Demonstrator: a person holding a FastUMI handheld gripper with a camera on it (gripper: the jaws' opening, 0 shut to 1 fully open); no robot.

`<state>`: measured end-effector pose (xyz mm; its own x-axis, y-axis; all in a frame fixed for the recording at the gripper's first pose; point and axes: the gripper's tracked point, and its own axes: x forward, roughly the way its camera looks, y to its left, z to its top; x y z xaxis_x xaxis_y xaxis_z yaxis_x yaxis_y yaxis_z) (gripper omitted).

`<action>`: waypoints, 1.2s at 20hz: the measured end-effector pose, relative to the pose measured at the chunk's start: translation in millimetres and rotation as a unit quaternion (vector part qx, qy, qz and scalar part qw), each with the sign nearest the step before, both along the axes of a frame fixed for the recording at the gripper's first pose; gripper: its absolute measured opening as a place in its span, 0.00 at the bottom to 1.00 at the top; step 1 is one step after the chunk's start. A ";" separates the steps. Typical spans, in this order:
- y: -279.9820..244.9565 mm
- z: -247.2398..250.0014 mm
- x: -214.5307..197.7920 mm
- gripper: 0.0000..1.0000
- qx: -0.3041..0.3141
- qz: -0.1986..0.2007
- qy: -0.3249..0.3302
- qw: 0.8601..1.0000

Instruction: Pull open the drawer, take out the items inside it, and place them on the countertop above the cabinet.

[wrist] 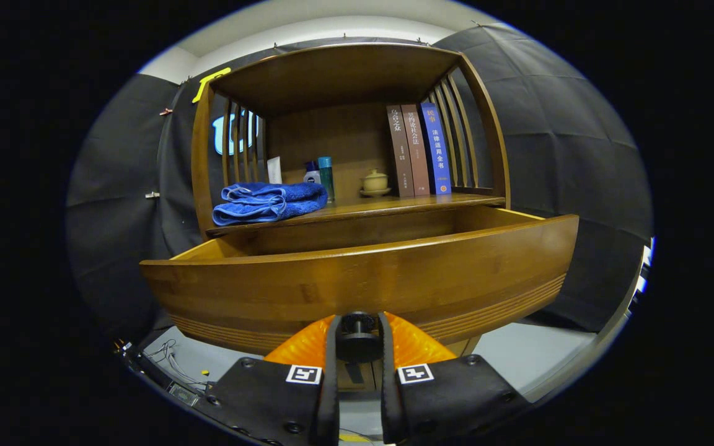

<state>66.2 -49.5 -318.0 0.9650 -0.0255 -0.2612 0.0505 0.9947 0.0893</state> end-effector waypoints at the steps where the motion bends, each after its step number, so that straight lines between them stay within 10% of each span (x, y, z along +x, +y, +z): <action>1: -0.2 -0.9 -3.0 0.30 0.001 0.000 -0.001 1.000; 8: 1.0 -7.6 -9.2 0.32 -0.013 0.006 0.013 1.000; 14: 4.6 28.1 -28.5 0.97 -0.057 0.055 0.007 0.997; 24: -15.2 127.7 4.1 0.99 -0.066 0.076 0.067 0.993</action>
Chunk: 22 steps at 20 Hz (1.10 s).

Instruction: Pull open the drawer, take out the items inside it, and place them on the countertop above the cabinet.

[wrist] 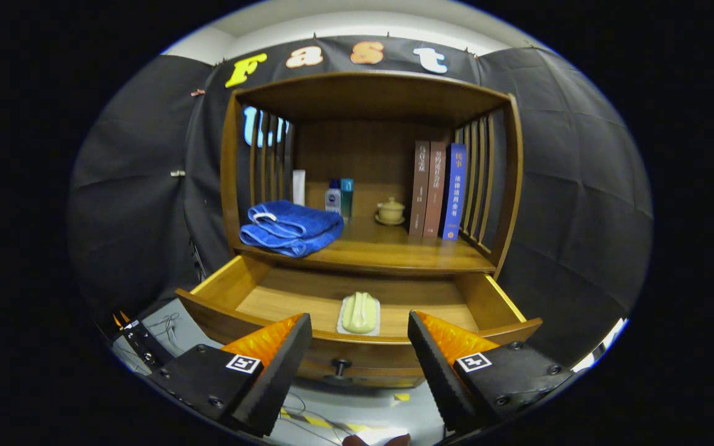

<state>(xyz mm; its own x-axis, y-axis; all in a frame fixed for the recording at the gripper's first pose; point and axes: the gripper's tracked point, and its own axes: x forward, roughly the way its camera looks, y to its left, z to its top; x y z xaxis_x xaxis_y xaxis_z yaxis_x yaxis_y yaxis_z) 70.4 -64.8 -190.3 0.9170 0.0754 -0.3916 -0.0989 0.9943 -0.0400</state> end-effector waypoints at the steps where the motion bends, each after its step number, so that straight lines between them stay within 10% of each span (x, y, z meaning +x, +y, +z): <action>1: -0.1 5.6 14.5 0.99 0.005 0.000 0.010 1.000; 10: -18.2 -33.3 112.2 0.99 -0.008 0.000 0.134 0.991; 22: -2.8 -132.6 145.6 0.98 -0.029 -0.011 0.273 0.962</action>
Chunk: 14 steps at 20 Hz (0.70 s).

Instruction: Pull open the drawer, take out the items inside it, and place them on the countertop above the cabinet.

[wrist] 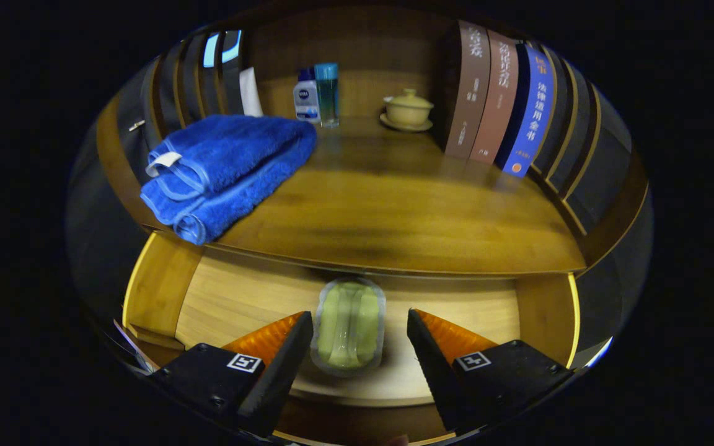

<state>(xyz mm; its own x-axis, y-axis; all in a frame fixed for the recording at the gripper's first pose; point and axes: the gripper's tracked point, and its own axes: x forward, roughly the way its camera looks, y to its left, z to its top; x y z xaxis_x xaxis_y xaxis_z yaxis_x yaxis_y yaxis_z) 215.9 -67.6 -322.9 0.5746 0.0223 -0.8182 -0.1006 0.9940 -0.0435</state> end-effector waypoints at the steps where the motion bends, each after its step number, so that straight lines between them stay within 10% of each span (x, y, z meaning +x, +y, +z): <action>1: 0.3 -9.5 0.9 0.90 -0.008 -0.001 0.007 1.000; 7: 9.8 -30.1 2.4 0.27 0.013 -0.020 0.035 0.999; 14: 19.3 4.4 -15.3 0.19 0.077 -0.021 0.074 0.994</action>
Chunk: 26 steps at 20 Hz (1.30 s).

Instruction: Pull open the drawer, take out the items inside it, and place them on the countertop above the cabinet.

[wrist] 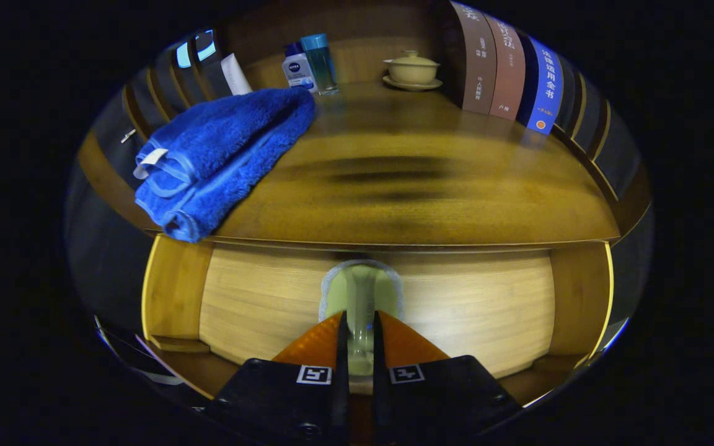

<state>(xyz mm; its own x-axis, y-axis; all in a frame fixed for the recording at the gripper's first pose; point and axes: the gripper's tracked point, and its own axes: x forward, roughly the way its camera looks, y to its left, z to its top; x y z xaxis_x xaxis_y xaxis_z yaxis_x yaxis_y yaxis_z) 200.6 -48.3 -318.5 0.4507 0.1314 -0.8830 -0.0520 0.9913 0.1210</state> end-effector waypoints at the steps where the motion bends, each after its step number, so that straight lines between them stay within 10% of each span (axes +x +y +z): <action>1: 1.6 10.4 -2.7 0.19 0.010 -0.003 0.004 1.000; 10: 7.4 104.2 -22.8 0.19 0.080 0.010 0.001 0.997; 26: -26.8 87.0 140.3 0.19 -0.038 -0.034 -0.072 0.996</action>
<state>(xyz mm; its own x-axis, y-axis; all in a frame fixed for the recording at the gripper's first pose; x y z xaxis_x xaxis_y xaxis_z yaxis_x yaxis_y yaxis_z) 340.9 -75.1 -231.5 0.5794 0.0327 -0.8144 0.0032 0.9991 0.0424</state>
